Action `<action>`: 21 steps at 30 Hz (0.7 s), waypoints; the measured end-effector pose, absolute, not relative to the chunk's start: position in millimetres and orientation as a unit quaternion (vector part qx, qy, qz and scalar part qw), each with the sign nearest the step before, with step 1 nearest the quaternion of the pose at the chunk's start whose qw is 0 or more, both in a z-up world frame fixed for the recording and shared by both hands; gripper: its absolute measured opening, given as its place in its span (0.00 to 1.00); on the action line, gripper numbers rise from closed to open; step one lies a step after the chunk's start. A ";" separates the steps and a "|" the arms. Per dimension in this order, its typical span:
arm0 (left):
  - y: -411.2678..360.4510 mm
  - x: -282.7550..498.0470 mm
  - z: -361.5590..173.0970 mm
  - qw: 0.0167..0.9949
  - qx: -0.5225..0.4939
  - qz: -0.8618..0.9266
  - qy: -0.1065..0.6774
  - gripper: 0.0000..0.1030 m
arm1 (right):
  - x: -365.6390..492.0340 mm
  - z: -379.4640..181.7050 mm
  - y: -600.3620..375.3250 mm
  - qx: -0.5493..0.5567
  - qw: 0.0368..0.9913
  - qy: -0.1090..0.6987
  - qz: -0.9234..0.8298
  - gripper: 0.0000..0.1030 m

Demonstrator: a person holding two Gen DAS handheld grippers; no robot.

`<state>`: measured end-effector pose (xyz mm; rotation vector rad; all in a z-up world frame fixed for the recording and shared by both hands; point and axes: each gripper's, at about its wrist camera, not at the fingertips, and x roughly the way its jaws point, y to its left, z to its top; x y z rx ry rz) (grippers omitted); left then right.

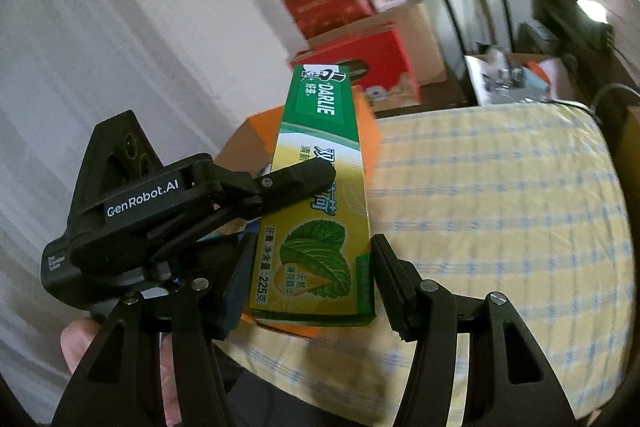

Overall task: Organize objects
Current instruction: 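Carry the toothpaste box with both tools into the orange box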

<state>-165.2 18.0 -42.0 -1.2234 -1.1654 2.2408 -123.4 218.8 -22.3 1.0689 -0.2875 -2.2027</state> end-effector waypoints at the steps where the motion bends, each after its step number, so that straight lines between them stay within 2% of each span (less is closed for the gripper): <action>1: 9.3 -164.5 -43.5 0.160 -0.427 0.788 -0.414 0.43 | -125.1 -22.6 208.9 0.410 0.339 -0.104 -0.840 0.57; 11: -68.5 -154.2 -65.6 0.101 -0.420 0.784 -0.446 0.42 | -138.8 -40.8 126.0 0.442 0.393 -0.065 -0.804 0.57; 21: -108.8 -143.5 -85.0 0.078 -0.422 0.775 -0.464 0.42 | -136.0 -56.1 82.0 0.458 0.407 -0.042 -0.789 0.57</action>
